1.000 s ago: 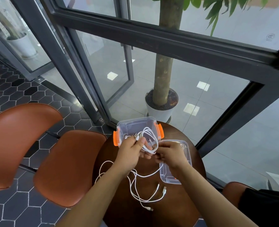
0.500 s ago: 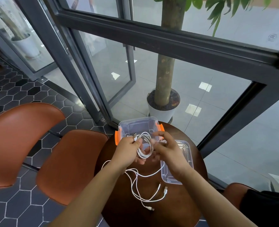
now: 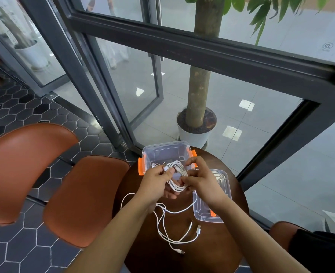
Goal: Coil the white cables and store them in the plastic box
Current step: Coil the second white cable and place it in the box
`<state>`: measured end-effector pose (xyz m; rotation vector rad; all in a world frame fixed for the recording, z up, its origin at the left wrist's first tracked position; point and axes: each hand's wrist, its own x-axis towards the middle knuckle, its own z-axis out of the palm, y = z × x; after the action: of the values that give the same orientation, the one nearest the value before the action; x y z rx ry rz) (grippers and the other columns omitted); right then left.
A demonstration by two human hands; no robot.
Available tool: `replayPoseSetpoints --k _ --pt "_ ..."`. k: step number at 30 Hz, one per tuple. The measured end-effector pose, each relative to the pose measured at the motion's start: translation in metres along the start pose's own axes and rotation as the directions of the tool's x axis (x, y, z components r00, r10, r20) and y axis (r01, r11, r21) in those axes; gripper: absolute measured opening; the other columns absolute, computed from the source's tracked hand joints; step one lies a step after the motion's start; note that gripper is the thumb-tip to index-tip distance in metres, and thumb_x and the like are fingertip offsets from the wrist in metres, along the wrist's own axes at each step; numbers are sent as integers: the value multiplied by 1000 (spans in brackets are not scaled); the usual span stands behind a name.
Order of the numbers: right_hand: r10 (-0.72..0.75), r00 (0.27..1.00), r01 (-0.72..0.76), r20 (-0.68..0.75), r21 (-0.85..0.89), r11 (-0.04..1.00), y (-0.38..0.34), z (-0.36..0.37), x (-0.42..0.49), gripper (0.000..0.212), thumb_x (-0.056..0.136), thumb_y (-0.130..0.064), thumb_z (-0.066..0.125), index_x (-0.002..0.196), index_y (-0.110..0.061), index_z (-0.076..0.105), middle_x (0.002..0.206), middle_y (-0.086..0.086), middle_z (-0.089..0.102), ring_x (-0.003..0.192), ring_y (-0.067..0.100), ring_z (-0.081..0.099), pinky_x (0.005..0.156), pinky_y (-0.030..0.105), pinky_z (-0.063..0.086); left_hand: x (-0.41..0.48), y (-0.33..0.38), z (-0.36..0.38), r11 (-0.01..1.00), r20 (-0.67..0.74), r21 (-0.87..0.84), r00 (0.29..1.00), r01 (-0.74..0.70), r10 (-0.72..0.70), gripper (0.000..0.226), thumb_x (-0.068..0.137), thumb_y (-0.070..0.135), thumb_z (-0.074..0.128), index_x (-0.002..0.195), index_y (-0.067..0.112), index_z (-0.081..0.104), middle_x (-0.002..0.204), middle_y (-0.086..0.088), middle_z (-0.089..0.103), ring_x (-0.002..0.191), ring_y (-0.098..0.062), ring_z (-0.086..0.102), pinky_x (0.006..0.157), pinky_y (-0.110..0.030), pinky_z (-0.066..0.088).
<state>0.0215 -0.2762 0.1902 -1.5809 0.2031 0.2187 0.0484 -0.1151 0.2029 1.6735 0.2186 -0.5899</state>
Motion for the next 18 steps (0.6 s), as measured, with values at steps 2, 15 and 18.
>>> replayPoseSetpoints --k 2,15,18 --pt "-22 1000 22 13 3 1000 1 0 0 29 90 7 58 110 -14 52 81 19 72 66 31 67 61 37 55 0 0 0 999 4 -35 1000 -2 2 18 102 24 55 102 12 67 77 -16 75 66 -31 72 56 -35 57" --pt "-404 885 203 -232 -587 783 21 13 4 7 85 -20 78 89 -23 74 117 -8 61 103 7 59 77 19 50 5 -5 -1 988 -2 151 1000 -28 29 22 104 24 50 110 9 64 94 -15 72 70 -29 74 62 -38 62" --pt "-447 843 269 -300 -484 833 17 18 -3 16 91 -10 69 94 -25 67 118 -15 67 107 4 61 83 19 49 10 -10 -2 991 -94 127 995 35 -23 23 105 23 48 102 5 62 79 -17 73 60 -32 71 52 -36 57"
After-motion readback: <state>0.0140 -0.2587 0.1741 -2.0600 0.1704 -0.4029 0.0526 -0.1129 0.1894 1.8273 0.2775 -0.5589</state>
